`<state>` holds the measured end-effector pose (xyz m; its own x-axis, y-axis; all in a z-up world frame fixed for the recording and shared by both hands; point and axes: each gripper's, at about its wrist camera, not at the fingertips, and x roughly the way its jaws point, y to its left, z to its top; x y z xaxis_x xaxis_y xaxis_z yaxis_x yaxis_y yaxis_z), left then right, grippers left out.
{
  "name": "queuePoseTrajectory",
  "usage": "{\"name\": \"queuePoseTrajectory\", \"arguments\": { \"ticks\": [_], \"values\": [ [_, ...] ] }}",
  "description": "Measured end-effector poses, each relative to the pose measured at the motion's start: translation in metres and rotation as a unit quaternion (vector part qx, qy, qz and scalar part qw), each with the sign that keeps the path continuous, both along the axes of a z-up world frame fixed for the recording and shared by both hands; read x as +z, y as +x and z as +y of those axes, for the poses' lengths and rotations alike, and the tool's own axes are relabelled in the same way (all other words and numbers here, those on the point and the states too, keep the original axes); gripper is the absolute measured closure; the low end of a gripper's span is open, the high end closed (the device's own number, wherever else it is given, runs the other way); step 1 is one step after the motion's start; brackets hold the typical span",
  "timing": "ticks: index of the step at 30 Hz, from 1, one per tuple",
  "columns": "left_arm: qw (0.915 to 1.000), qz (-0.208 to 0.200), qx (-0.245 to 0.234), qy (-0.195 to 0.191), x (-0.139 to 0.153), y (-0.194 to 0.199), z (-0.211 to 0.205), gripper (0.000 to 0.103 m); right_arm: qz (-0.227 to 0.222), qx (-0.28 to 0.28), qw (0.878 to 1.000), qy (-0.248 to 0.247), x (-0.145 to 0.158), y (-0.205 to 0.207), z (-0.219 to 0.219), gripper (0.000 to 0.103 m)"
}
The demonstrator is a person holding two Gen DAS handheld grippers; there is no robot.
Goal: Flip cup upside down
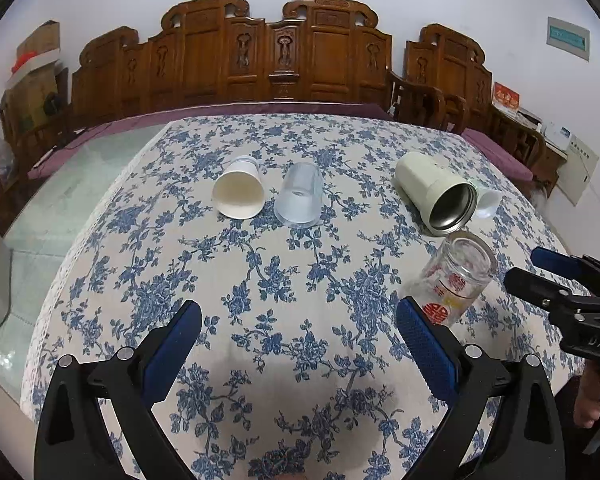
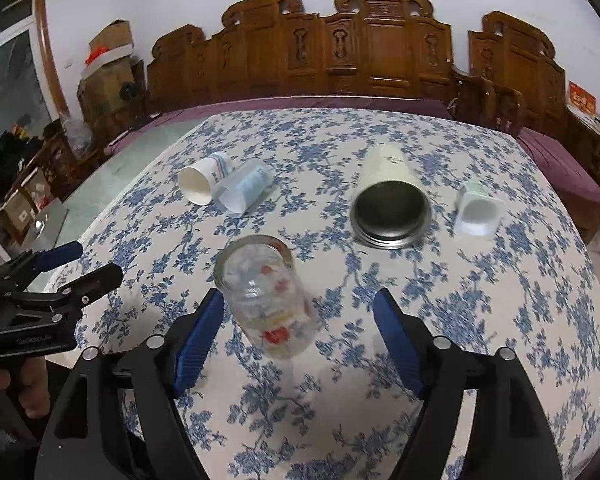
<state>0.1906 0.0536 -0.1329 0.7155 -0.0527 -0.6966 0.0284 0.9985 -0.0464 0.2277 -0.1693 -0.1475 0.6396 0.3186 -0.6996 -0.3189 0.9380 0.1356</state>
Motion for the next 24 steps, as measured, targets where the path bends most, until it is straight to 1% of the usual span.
{"name": "queuePoseTrajectory", "arguments": {
  "ticks": [2,7,11,15,20,24],
  "values": [
    [1.0000,-0.001,-0.003,0.000,0.001,-0.004,-0.002,0.009,-0.003,-0.007,1.000,0.004,0.001,-0.005,-0.007,0.014],
    [1.0000,0.005,0.001,-0.004,0.002,-0.018,-0.006,0.009,-0.013,-0.022,1.000,0.013,0.004,-0.020,-0.022,0.003],
    [1.0000,0.003,0.004,0.000,0.008,-0.031,-0.010,0.009,-0.028,-0.030,0.999,0.010,0.009,-0.035,-0.031,0.003],
    [0.9999,-0.014,0.009,0.004,0.025,-0.053,-0.017,0.009,-0.052,-0.037,0.998,0.019,0.023,-0.054,-0.042,0.003],
    [0.9984,-0.054,0.008,0.013,0.060,-0.081,-0.027,0.009,-0.117,-0.046,0.992,0.028,0.062,-0.092,-0.052,0.003],
    [0.9958,-0.090,0.005,0.017,0.087,-0.102,-0.035,0.009,-0.154,-0.054,0.986,0.038,0.088,-0.120,-0.058,0.003]
  ]
}}
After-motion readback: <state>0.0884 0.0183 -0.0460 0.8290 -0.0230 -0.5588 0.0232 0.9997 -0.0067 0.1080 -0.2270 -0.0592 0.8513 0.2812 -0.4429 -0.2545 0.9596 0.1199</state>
